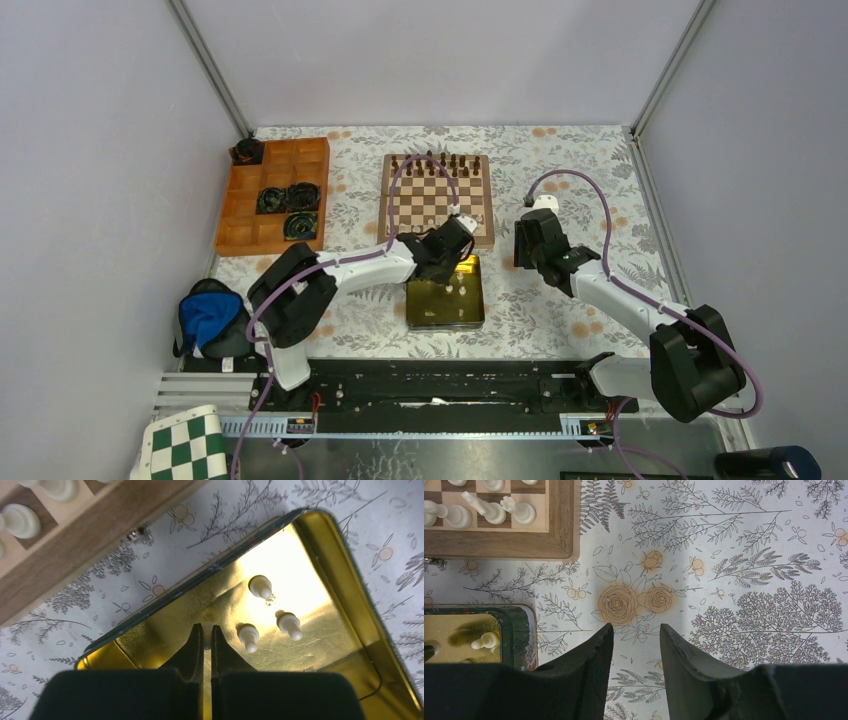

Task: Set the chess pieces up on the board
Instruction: Pick up the chess piece from the storage box, then place the chess piece on the chessboard.

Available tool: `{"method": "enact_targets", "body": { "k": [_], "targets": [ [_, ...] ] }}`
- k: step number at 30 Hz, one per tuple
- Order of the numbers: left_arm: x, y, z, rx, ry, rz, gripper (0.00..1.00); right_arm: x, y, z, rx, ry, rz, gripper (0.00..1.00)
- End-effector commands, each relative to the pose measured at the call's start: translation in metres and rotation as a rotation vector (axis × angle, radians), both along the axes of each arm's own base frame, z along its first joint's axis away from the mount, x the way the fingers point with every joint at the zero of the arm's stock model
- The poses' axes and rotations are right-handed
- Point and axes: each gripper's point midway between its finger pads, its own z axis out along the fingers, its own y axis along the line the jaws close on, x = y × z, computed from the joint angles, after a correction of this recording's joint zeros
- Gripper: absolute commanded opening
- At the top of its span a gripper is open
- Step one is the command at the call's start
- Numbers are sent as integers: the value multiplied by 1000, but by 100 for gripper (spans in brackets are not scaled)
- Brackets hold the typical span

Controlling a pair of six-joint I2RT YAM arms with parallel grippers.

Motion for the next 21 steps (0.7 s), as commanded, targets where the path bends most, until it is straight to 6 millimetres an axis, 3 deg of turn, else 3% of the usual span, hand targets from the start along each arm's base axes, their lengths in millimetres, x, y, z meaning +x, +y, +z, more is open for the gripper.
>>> {"method": "enact_targets", "body": {
  "k": [1, 7, 11, 15, 21],
  "targets": [
    [22, -1, 44, -35, -89, 81, 0, 9, -1, 15, 5, -47, -13, 46],
    [47, 15, 103, -93, -135, 225, 0, 9, 0, 16, 18, -52, -13, 46],
    [73, 40, 125, -112, -132, 335, 0, 10, 2, 18, 29, -54, -9, 46],
    [101, 69, 135, -114, -147, 437, 0, 9, 4, 18, 40, -54, -6, 46],
    [134, 104, 127, -87, -131, 549, 0, 9, 4, 22, 42, -60, -6, 46]
  ]
}}
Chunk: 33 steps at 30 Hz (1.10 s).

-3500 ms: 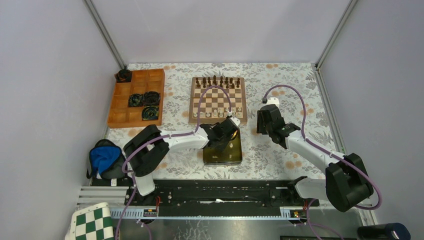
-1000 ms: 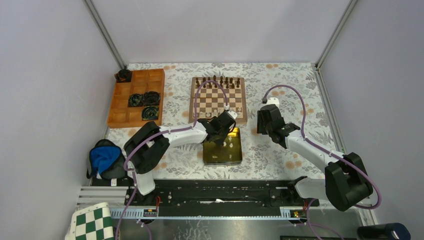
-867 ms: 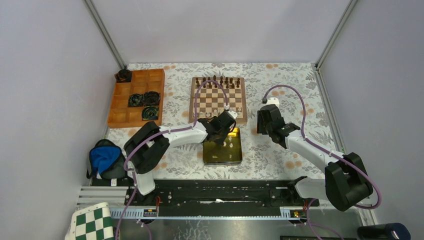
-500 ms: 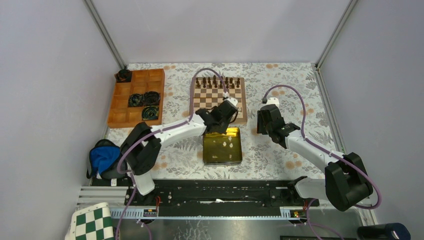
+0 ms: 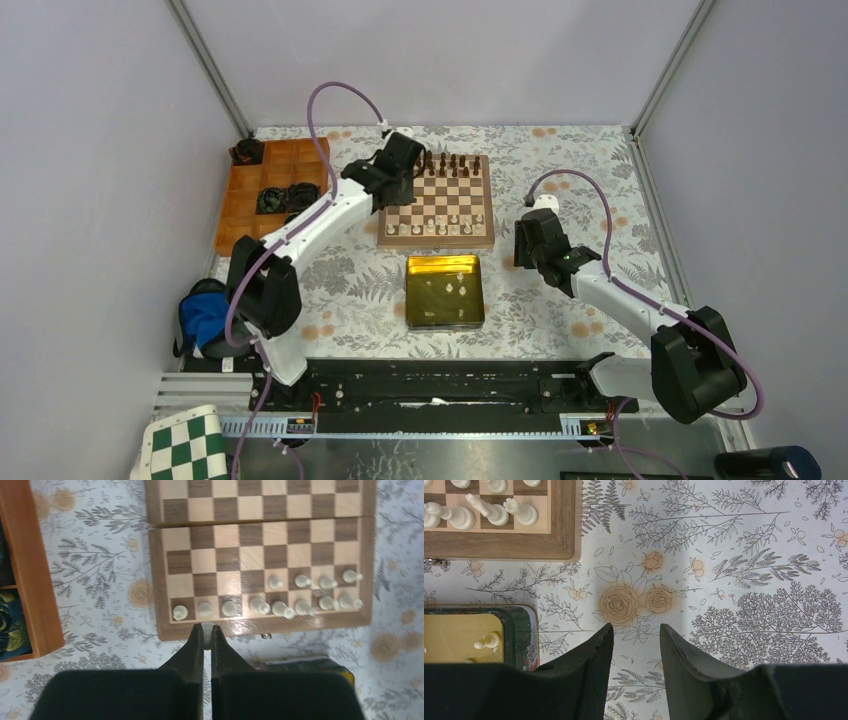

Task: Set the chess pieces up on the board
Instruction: Place the chess piece on the chessboard.

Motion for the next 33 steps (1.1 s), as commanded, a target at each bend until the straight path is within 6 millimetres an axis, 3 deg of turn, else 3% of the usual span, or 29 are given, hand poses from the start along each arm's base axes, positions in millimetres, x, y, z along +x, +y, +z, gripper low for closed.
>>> {"method": "enact_targets", "body": {
  "k": [1, 9, 17, 33],
  "targets": [
    [16, 23, -14, 33, 49, 85, 0, 9, 4, 21, 37, -59, -7, 46],
    [36, 40, -52, 47, 142, 124, 0, 10, 3, 24, 29, -62, -7, 46],
    [44, 49, -82, 34, 202, 140, 0, 12, 4, 21, 26, -54, -6, 46],
    [49, 43, -103, 0, 230, 115, 0, 12, 3, 16, 15, -44, -1, 46]
  ]
}}
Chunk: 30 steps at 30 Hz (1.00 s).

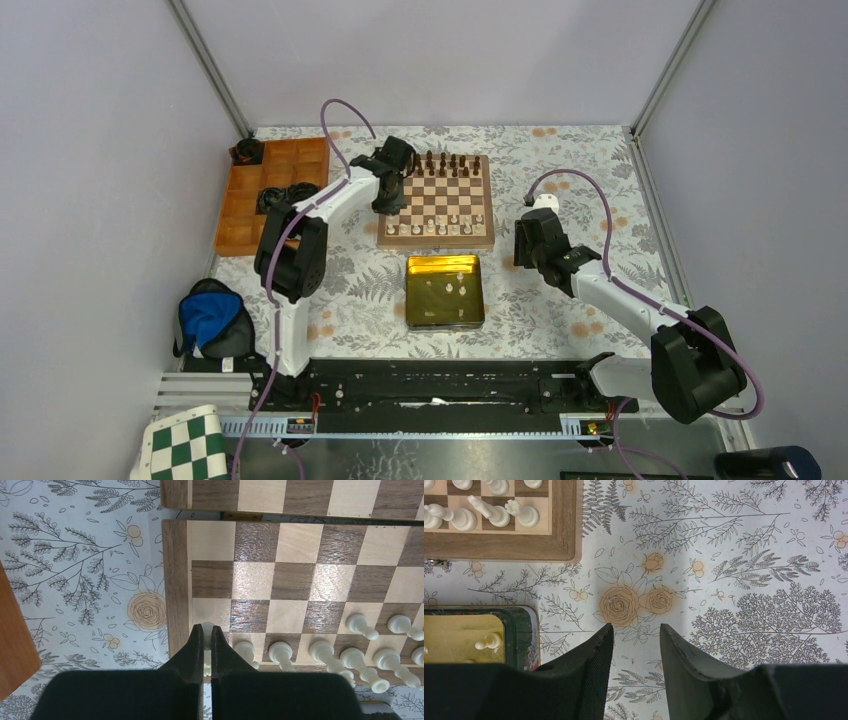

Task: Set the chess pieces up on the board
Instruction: Place the chess piece on the chessboard.

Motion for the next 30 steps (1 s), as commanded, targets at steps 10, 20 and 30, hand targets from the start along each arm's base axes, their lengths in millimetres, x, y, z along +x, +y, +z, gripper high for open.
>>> {"method": "enact_targets", "body": {
  "k": [10, 20, 30],
  "targets": [
    [13, -2, -7, -30, -24, 11, 0, 10, 3, 13, 14, -36, 3, 46],
    [12, -1, -15, -25, -12, 13, 0, 9, 3, 12, 15, -32, 3, 46],
    [11, 0, -20, -22, -3, 18, 0, 10, 4, 12, 15, -31, 3, 46]
  ]
}}
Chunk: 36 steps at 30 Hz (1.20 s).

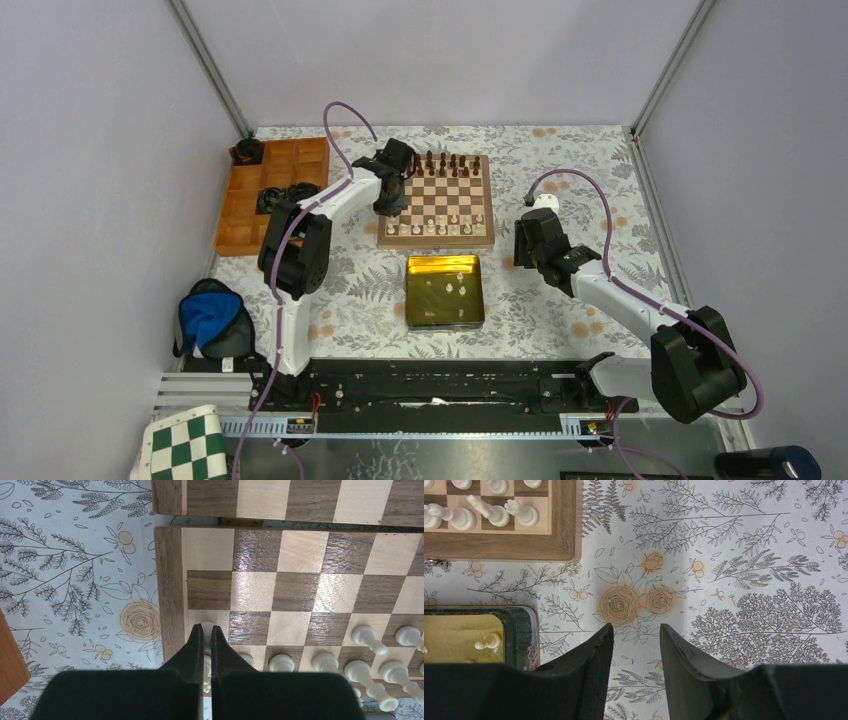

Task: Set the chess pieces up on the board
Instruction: Place the chess piece on the chessboard.

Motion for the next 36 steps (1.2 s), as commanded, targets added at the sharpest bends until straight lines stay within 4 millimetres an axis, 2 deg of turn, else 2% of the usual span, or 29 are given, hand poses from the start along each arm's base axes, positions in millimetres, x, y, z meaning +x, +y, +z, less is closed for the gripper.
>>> {"method": "enact_targets", "body": {
  "k": [1, 6, 15, 24, 32, 36],
  "targets": [
    [6, 2, -6, -13, -12, 20, 0, 10, 3, 12, 15, -31, 1, 46],
    [5, 3, -9, -9, -6, 22, 0, 10, 4, 11, 15, -29, 3, 46],
    [2, 5, -10, -8, -1, 25, 11, 10, 4, 11, 18, -28, 4, 46],
    [4, 6, -3, -12, -17, 31, 24, 10, 4, 12, 20, -30, 5, 46],
    [5, 7, 4, -14, -34, 38, 26, 10, 4, 14, 20, -33, 4, 46],
    [8, 8, 15, -18, -59, 45, 33, 10, 4, 15, 19, -36, 4, 46]
  ]
}}
